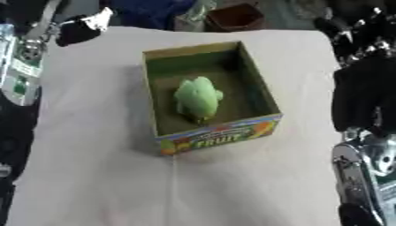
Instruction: Pick up objects on the table and place them in the box.
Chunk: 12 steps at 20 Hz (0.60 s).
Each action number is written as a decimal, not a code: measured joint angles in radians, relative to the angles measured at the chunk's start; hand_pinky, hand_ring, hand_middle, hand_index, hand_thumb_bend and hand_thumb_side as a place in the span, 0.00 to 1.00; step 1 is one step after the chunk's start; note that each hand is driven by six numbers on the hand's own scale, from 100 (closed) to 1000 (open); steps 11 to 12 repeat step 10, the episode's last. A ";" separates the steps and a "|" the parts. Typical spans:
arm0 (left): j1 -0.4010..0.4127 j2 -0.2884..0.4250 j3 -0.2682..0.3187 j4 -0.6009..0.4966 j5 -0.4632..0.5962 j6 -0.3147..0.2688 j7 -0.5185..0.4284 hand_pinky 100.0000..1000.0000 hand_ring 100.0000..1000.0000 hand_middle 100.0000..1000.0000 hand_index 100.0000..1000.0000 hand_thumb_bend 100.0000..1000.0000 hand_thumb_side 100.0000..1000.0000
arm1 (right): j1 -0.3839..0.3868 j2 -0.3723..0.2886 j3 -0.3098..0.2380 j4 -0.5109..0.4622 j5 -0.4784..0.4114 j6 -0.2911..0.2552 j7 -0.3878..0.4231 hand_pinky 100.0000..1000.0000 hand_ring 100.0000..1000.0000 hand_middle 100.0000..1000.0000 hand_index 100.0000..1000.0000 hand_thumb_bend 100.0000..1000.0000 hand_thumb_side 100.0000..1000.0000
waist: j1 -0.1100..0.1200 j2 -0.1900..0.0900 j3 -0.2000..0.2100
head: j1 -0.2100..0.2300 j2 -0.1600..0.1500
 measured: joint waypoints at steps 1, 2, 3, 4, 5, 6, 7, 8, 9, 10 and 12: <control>0.015 0.007 0.001 -0.023 0.013 0.014 0.014 0.48 0.50 0.41 0.60 0.00 0.43 | 0.003 -0.001 -0.002 0.000 0.003 -0.001 -0.002 0.74 0.81 0.54 0.89 0.00 0.97 | 0.000 0.000 0.006 | -0.005 0.000; 0.031 0.010 0.001 -0.045 0.027 0.028 0.028 0.47 0.49 0.41 0.60 0.00 0.44 | 0.004 -0.004 -0.004 0.000 0.006 -0.001 -0.003 0.74 0.81 0.54 0.89 0.00 0.97 | 0.001 0.000 0.014 | -0.009 0.000; 0.050 0.013 0.001 -0.068 0.041 0.042 0.042 0.46 0.48 0.40 0.58 0.00 0.44 | 0.004 -0.008 -0.005 0.000 0.007 -0.002 -0.005 0.74 0.81 0.54 0.89 0.00 0.97 | 0.002 0.000 0.023 | -0.013 0.000; 0.071 0.013 0.000 -0.091 0.056 0.056 0.056 0.46 0.48 0.40 0.58 0.00 0.44 | 0.006 -0.009 -0.008 0.000 0.007 -0.002 -0.007 0.74 0.81 0.54 0.89 0.00 0.97 | 0.003 0.000 0.031 | -0.017 0.000; 0.093 0.013 -0.002 -0.114 0.070 0.070 0.070 0.45 0.47 0.39 0.57 0.00 0.46 | 0.008 -0.011 -0.010 0.000 0.009 -0.003 -0.009 0.74 0.81 0.54 0.89 0.00 0.97 | 0.003 0.000 0.037 | -0.018 0.000; 0.115 0.015 -0.005 -0.137 0.083 0.084 0.085 0.45 0.47 0.38 0.57 0.00 0.47 | 0.010 -0.015 -0.010 0.000 0.012 -0.004 -0.011 0.74 0.81 0.54 0.89 0.00 0.97 | 0.003 0.000 0.043 | -0.020 -0.001; 0.137 0.020 -0.010 -0.158 0.097 0.098 0.099 0.45 0.47 0.38 0.59 0.00 0.48 | 0.012 -0.017 -0.013 0.000 0.014 -0.006 -0.013 0.74 0.81 0.54 0.89 0.00 0.98 | 0.003 0.000 0.048 | -0.021 -0.002; 0.159 0.027 -0.017 -0.176 0.112 0.112 0.113 0.45 0.47 0.39 0.59 0.00 0.49 | 0.012 -0.019 -0.016 0.000 0.015 -0.007 -0.016 0.74 0.81 0.54 0.89 0.00 0.98 | 0.004 0.000 0.053 | -0.023 -0.004; 0.181 0.035 -0.023 -0.193 0.126 0.126 0.127 0.45 0.47 0.39 0.59 0.00 0.49 | 0.012 -0.021 -0.018 0.000 0.016 -0.009 -0.018 0.74 0.81 0.54 0.89 0.00 0.98 | 0.005 0.001 0.058 | -0.024 -0.007; 0.203 0.044 -0.030 -0.209 0.139 0.140 0.141 0.45 0.47 0.39 0.58 0.00 0.49 | 0.012 -0.025 -0.022 0.000 0.019 -0.011 -0.021 0.74 0.81 0.54 0.89 0.00 0.98 | 0.005 0.002 0.062 | -0.026 -0.010; 0.203 0.044 -0.030 -0.209 0.139 0.140 0.141 0.45 0.47 0.39 0.58 0.00 0.49 | 0.012 -0.025 -0.022 0.000 0.019 -0.011 -0.021 0.74 0.81 0.54 0.89 0.00 0.98 | 0.005 0.002 0.062 | -0.026 -0.010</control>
